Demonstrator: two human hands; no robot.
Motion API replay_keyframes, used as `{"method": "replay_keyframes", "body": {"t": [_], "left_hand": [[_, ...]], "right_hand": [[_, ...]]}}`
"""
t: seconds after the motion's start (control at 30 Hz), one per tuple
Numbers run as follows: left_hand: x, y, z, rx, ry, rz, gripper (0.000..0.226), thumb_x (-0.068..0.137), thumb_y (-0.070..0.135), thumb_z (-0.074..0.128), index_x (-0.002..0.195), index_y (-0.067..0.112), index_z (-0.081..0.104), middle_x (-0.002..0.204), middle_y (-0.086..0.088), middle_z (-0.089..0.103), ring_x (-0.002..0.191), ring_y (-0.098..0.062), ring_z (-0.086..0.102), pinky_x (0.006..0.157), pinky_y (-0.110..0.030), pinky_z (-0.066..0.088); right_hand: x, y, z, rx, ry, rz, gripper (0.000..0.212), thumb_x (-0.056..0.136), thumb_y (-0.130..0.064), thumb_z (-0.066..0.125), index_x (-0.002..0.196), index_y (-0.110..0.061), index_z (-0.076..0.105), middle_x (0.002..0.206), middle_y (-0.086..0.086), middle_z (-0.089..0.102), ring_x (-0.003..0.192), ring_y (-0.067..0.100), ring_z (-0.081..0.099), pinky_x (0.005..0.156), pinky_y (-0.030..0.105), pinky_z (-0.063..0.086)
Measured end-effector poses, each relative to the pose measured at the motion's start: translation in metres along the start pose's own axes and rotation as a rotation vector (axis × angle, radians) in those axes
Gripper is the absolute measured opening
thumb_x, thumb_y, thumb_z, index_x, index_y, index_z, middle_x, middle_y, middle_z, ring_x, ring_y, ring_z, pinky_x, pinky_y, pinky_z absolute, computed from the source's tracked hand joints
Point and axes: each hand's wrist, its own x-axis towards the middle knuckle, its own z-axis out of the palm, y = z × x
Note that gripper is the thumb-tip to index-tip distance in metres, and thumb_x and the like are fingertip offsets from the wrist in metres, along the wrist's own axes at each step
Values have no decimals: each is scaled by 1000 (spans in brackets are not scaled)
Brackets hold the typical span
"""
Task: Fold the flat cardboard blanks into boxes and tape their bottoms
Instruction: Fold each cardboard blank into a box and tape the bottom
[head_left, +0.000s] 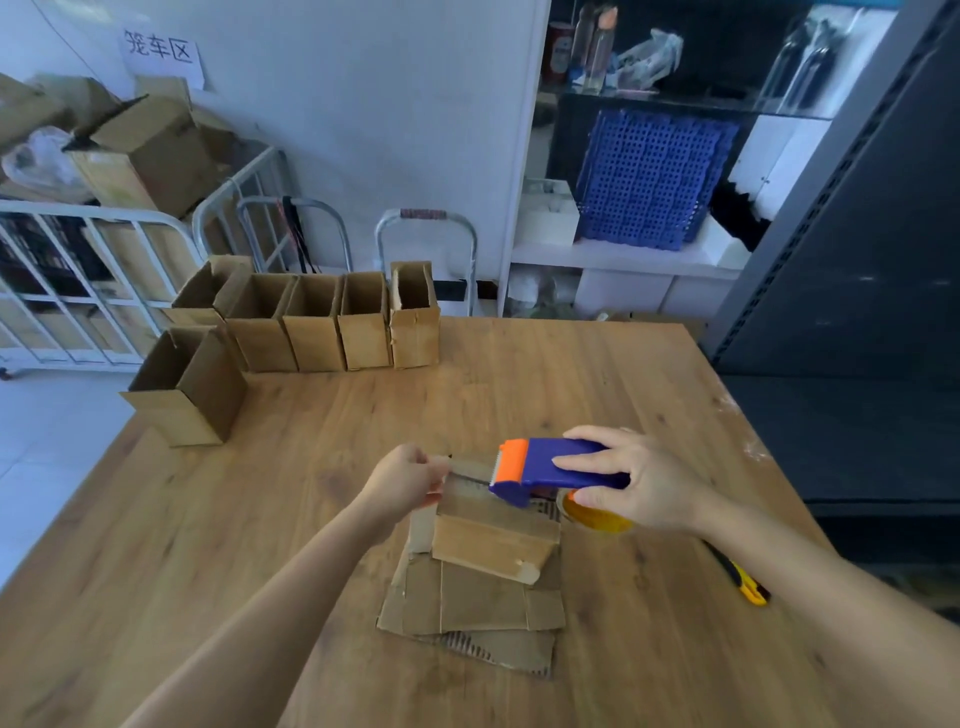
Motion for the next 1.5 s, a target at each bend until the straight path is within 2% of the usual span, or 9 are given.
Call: {"method": "replay_keyframes", "body": {"t": [0.1,0.3,0.6,0.73,0.83,1.2,1.3,1.4,1.5], "left_hand": [[-3,2,1,221,16,69,36,73,20,81,94,11,52,93,-6,60,81,-18,56,66,-27,48],[-4,3,0,182,47,102,52,66,7,84,100,7,45,87,-5,56,71,-13,52,58,-23,43],[-2,-10,-6,42,-40,33,50,65,20,87,94,10,48,94,-8,57,83,-18,54,67,-27,44],[-4,-10,-3,-178,-8,48,25,91,27,63,82,7,51,83,-9,58,77,-17,57,77,-33,54],[0,-11,0,-149,124,45,19,98,21,48,85,7,48,81,-8,57,71,-15,57,66,-28,55],[12,-22,25,0,119,11,26,100,24,43,77,12,44,76,-1,48,65,-11,42,55,-28,34],[17,-21,21,-69,88,-56,21,98,28,48,98,8,42,91,-4,48,77,-13,48,64,-28,41],[21,-34,13,102,62,-187,60,88,50,58,126,12,33,122,-7,36,116,-27,43,93,-40,43],[13,-48,10,130,243,-7,40,91,25,58,124,9,44,128,-9,44,112,-25,48,89,-37,45]], "right_hand": [[3,-4,-2,22,-12,27,39,85,-26,71,122,-34,63,142,-13,45,127,9,43,107,27,32],[12,-23,-8,24,-20,36,39,85,-24,71,122,-31,64,142,-12,46,125,4,44,99,16,28],[9,-30,3,-148,-89,2,40,88,-32,66,127,-36,59,144,-15,39,116,13,39,99,21,26],[11,-32,5,-157,-86,-5,40,87,-32,66,126,-37,59,144,-15,40,115,13,39,98,21,26],[12,-32,4,-158,-85,-5,39,87,-31,66,126,-36,60,143,-14,41,114,13,40,97,20,27],[7,-33,8,-147,-52,17,39,90,-32,64,128,-35,58,144,-12,41,115,14,40,97,21,30],[7,-34,9,-142,-34,21,37,89,-31,65,126,-33,61,144,-12,42,114,14,40,96,18,27],[6,-34,10,-129,-19,20,37,88,-30,67,125,-31,62,143,-11,44,111,14,41,96,17,25],[7,-35,10,-127,-20,17,37,88,-29,67,125,-31,62,143,-11,44,112,14,41,96,17,25]]}}
